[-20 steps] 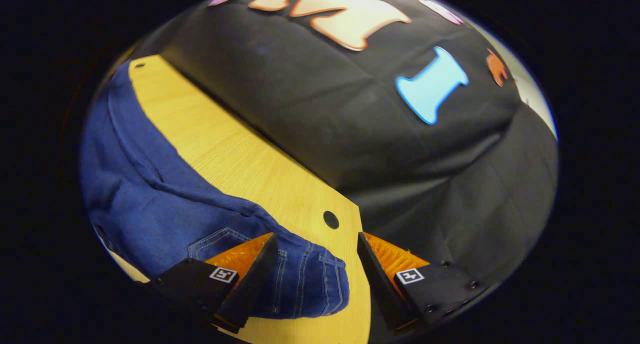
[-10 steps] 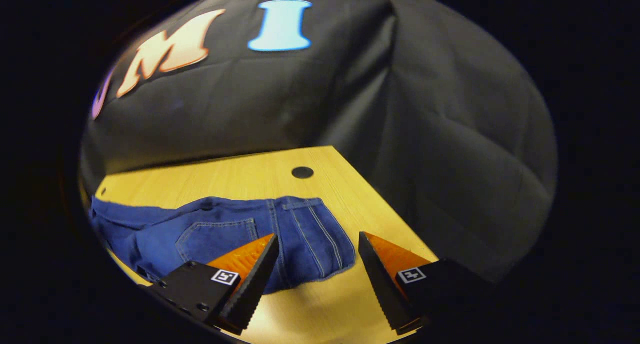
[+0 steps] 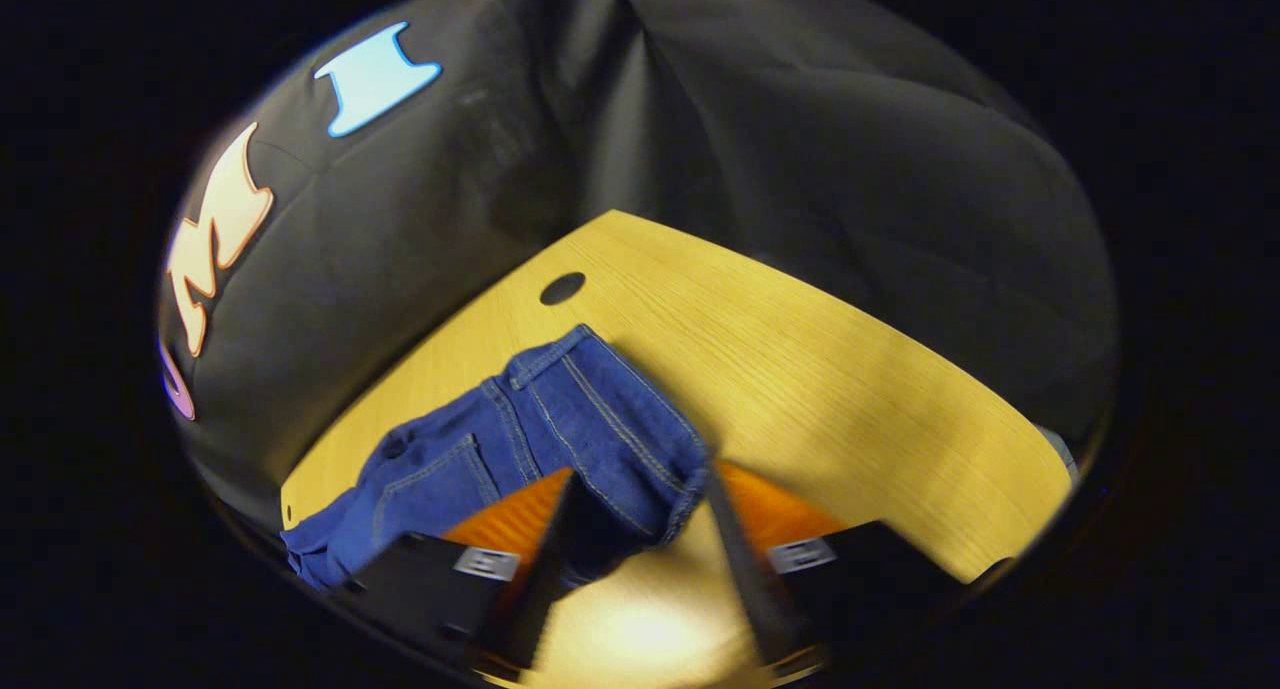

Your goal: Grasp the waist and the cuffs of the jeans and fold them to make the two legs overlap; first hold the waist and fold one-third of the jeans toward the cuffs, then hold the cuffs and fold the remaining one-third in the same direction to finish folding.

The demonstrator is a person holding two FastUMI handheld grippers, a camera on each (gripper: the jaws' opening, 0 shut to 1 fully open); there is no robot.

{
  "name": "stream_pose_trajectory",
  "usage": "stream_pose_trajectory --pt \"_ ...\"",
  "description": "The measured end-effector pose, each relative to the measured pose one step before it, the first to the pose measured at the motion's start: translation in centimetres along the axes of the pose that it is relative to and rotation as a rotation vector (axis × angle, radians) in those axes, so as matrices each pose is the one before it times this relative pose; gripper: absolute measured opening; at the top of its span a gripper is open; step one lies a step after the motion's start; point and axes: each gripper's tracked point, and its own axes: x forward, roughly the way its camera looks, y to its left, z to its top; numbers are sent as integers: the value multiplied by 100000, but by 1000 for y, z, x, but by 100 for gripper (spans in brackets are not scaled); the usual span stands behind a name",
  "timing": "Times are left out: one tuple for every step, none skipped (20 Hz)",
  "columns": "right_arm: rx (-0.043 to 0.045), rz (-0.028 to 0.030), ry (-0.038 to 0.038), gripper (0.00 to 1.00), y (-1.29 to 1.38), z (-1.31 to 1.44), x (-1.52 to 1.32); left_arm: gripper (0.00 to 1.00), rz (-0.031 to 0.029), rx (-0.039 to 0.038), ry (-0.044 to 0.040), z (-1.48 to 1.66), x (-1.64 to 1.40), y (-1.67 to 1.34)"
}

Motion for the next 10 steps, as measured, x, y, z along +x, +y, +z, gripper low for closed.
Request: stream_pose_trajectory --pt "1659 -516 -600 58 167 729 -697 95 265 -1264 -1198 -15 25 208" --pt "1578 -2574 -3336 40 141 1012 417 100 366 -1143 -332 -93 75 165" --pt "107 -1594 -1431 22 133 248 -155 95 56 -1337 3 318 -180 -231" --pt "-194 368 -1897 3 282 475 -431 95 -243 -609 578 125 -70 45" --pt "-310 1767 -2835 3 217 472 -536 100 -838 -26 -173 -99 73 -146" --pt "-738 2789 -2683 3 644 734 -604 96 271 418 443 -56 103 60" --pt "-1548 1964 -3357 0 744 695 -819 97 147 173 985 -255 81 -204" --pt "-1250 2357 -2789 3 1019 662 -1179 97 255 -120 1163 -109 -40 -6" --pt "-129 2741 -3325 2 1328 904 -1578 98 -215 -360 235 40 -71 -87" --pt "-23 2552 -2382 2 1614 819 -842 98 -1098 -821 -400 104 73 -156"
